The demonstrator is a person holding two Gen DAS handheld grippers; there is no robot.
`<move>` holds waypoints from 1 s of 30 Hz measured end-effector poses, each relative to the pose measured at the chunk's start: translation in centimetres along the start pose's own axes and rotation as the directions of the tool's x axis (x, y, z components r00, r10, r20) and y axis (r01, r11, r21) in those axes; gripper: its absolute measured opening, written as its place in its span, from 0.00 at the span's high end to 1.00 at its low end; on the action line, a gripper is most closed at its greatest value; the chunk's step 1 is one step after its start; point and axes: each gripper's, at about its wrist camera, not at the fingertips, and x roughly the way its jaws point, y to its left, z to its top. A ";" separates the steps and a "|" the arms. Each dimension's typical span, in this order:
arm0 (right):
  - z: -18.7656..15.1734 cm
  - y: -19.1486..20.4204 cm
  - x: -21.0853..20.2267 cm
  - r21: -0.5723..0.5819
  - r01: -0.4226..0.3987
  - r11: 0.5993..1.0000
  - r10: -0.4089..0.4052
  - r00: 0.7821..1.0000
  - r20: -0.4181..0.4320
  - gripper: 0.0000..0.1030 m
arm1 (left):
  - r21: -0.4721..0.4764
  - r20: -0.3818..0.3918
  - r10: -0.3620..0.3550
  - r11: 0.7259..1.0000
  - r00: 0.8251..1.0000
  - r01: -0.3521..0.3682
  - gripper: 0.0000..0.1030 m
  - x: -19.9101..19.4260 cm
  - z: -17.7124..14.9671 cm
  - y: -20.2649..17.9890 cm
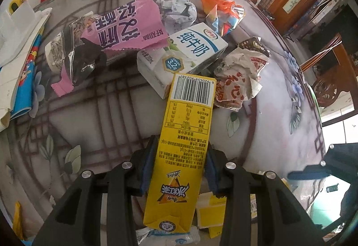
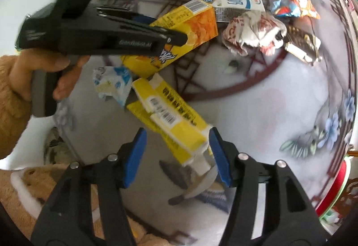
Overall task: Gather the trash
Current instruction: 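Grasp a yellow granule packet with the right tool while the left tool holds the juice box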
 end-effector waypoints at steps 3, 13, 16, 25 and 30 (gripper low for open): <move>0.8 1.2 1.7 -0.060 0.035 0.998 -0.037 0.999 -0.032 0.45 | -0.006 0.000 -0.005 1.000 1.000 0.005 0.65 -0.1 -0.1 0.0; 1.0 3.6 4.5 -0.186 0.079 0.979 -0.095 0.993 -0.076 0.50 | -0.037 -0.001 0.000 0.999 1.000 0.000 0.64 -0.3 -0.1 0.9; 0.3 4.1 4.0 -0.183 0.065 0.981 -0.076 0.996 -0.055 0.71 | -0.041 -0.002 0.001 0.999 1.000 -0.001 0.64 -0.4 -0.3 1.2; -3.1 0.4 -0.2 0.033 -0.015 0.999 0.013 0.997 0.080 0.73 | -0.040 0.012 0.006 0.999 1.000 -0.006 0.66 -0.8 -0.5 0.4; -5.1 -3.3 -3.0 0.254 0.043 0.966 -0.095 0.975 0.199 0.73 | -0.075 0.057 -0.001 0.997 0.998 0.005 0.66 -1.9 -0.6 -0.2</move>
